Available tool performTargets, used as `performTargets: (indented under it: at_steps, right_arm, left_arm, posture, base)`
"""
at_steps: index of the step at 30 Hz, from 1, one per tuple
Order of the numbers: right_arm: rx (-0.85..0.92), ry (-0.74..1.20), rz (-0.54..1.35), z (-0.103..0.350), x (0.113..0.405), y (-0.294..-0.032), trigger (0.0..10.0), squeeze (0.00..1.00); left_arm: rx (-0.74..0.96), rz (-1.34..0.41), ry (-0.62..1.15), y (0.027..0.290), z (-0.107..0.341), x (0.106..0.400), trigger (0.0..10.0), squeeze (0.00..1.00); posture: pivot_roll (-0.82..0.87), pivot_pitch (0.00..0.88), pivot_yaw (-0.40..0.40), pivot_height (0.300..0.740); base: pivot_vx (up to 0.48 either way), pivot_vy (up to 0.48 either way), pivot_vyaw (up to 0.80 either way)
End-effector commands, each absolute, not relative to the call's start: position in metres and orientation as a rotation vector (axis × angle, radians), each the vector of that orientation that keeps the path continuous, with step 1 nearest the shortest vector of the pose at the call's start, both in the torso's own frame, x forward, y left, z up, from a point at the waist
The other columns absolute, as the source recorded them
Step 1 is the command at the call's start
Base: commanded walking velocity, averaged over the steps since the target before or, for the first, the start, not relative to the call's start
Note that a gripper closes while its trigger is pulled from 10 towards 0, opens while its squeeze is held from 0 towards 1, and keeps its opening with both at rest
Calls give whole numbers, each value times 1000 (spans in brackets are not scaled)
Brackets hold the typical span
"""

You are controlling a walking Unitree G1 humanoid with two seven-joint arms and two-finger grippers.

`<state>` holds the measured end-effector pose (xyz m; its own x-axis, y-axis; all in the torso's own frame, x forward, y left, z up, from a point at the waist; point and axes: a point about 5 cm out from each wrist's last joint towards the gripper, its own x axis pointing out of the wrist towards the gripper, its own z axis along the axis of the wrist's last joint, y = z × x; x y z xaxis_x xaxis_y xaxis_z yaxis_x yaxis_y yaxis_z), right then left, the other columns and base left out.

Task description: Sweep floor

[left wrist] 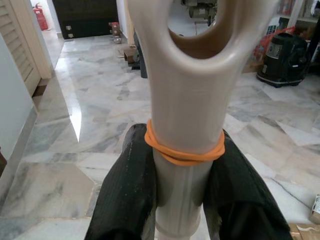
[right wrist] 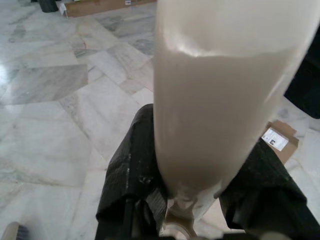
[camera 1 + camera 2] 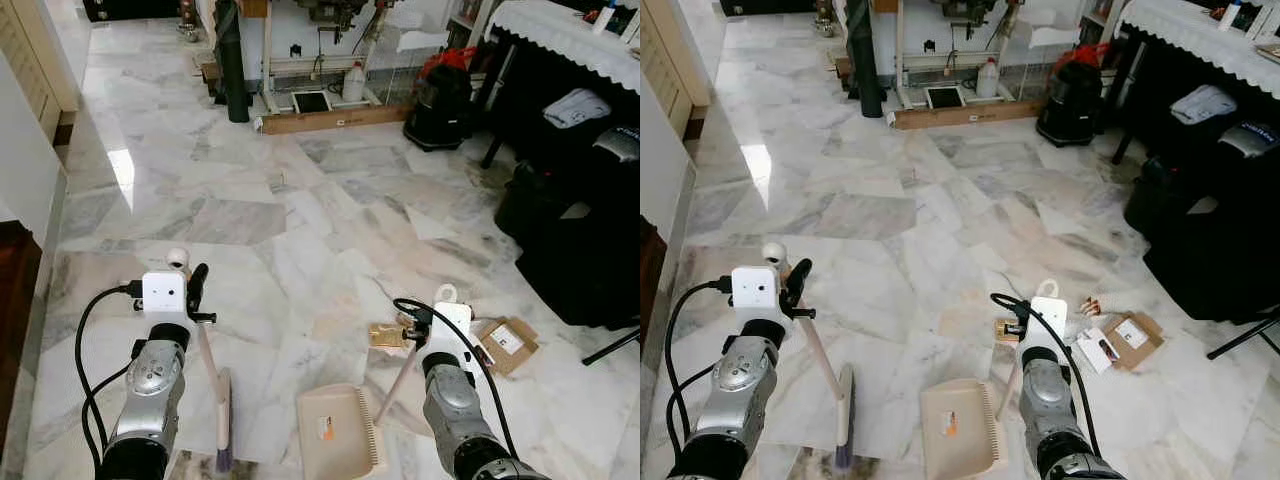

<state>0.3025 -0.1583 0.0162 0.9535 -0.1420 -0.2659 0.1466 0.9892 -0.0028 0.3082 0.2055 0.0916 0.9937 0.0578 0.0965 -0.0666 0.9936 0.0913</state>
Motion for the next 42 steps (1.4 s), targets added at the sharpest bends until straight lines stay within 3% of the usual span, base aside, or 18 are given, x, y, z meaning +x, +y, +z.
performTargets:
  at_steps: [1, 42]
  right_arm:
    - [21, 263, -150, 18, 305, -158, 10000, 0]
    - [16, 262, -167, 19, 306, -160, 10000, 0]
  left_arm:
    - [88, 72, -123, 208, 98, 311, 10000, 0]
    - [81, 71, -136, 207, 101, 312, 10000, 0]
  posture:
    - [41, 0, -48, 740]
    - [40, 7, -48, 740]
  base:
    - [0, 0, -763]
    - [0, 29, -762]
